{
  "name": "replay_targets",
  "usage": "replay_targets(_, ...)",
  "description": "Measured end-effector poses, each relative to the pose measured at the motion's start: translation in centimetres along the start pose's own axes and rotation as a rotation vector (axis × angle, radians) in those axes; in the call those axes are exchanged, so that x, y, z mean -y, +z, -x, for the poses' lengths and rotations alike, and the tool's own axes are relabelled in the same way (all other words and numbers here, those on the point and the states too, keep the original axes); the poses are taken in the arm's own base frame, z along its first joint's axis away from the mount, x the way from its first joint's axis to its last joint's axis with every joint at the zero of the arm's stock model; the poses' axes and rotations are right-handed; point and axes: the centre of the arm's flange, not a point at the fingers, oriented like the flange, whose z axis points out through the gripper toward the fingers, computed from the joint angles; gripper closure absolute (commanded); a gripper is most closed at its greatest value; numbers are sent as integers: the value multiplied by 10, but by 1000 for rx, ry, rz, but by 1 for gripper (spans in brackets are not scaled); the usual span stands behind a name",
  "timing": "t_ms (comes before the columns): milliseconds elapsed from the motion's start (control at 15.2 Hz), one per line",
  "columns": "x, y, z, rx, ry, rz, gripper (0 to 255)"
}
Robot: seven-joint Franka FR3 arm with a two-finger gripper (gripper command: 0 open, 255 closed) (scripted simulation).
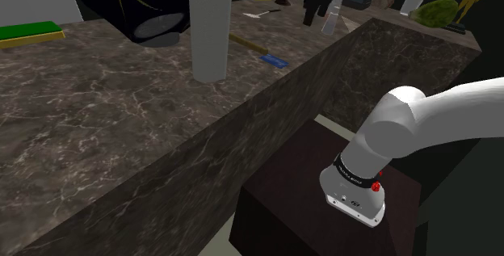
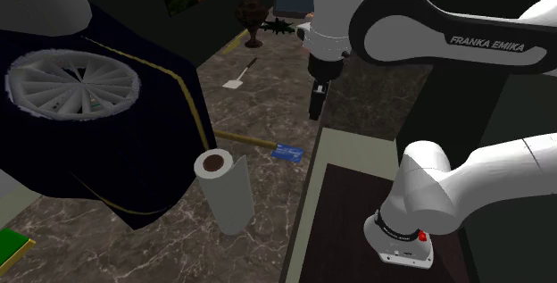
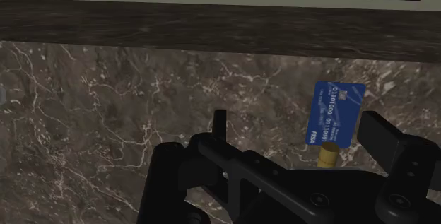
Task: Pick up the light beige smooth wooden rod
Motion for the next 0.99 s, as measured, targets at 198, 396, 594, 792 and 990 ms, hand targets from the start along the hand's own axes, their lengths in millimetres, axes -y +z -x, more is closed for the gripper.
replay_targets(198, 4, 6, -13, -2, 1, 0, 0)
replay_targets(396, 14, 18, -43, -8, 5, -1, 0)
replay_targets(594, 28, 32, -81, -15, 8, -2, 0)
replay_targets(792, 38, 43, -113, -22, 12, -2, 0)
replay_targets(990, 50, 58, -147, -29, 16, -3, 0)
